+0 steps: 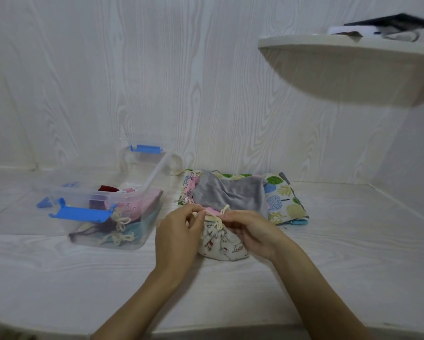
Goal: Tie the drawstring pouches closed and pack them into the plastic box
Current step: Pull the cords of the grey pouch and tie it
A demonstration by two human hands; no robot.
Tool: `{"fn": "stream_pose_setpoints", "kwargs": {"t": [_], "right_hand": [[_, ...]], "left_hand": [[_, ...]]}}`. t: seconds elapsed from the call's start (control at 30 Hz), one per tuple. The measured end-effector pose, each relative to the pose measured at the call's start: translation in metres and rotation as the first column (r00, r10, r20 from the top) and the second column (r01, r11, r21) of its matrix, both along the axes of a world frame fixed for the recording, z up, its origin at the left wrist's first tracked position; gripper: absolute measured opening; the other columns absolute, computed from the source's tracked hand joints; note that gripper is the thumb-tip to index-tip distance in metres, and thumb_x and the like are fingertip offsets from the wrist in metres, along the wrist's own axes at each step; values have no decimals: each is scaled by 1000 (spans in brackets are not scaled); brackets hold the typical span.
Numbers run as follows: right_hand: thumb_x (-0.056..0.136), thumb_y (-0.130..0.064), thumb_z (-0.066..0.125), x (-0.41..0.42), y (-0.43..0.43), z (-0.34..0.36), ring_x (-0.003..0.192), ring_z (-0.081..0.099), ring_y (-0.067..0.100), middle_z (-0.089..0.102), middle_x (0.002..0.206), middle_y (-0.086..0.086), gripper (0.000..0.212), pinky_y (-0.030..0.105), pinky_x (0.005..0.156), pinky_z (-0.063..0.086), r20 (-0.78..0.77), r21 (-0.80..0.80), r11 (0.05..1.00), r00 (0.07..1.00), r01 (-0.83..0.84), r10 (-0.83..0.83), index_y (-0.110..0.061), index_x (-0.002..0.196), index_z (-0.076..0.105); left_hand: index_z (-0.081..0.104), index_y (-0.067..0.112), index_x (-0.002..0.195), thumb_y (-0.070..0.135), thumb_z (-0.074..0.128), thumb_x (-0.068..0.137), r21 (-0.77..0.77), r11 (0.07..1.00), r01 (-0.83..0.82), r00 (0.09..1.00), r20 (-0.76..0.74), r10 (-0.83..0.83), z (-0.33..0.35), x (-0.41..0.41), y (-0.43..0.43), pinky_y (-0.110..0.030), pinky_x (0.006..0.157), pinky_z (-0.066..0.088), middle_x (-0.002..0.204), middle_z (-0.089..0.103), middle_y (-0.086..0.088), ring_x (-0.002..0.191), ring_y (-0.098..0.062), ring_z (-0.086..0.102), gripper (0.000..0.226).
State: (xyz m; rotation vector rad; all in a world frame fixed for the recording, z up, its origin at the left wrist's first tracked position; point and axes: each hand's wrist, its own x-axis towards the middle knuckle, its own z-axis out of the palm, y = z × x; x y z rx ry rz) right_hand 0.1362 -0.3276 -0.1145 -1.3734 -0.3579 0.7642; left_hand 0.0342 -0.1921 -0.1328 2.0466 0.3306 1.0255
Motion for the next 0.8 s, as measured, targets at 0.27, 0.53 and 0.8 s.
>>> {"fn": "stream_pose_setpoints", "kwargs": {"t": [0.27, 0.53, 0.8], "right_hand": [[80, -15, 74, -10, 6, 1, 56, 47, 7, 57, 64, 1, 4, 21, 59, 38, 231, -125, 988, 971, 94, -63, -13, 80, 78], [86, -5, 65, -14, 8, 10, 49, 41, 7, 51, 52, -2, 26, 16, 47, 35, 275, -185, 981, 962, 51, 1, -17, 64, 73], [81, -3, 71, -19, 2, 16, 57, 61, 2, 68, 64, -2, 10, 13, 57, 47, 335, -250, 968, 937, -18, 104, -4, 90, 75]], "left_hand": [[74, 27, 97, 21, 74, 81, -223, 949, 222, 975, 38, -219, 7, -5, -2, -10, 70, 49, 87, 73, 14, 83, 5, 65, 17], [71, 28, 110, 29, 61, 86, 416, 872, 257, 955, 28, -295, 10, 4, 15, -18, 92, 43, 105, 67, 11, 102, 0, 57, 26], [67, 29, 112, 24, 75, 81, 94, 905, 415, 881, -289, -374, 22, 13, 27, -22, 72, 55, 81, 71, 12, 74, -2, 66, 32]]}}
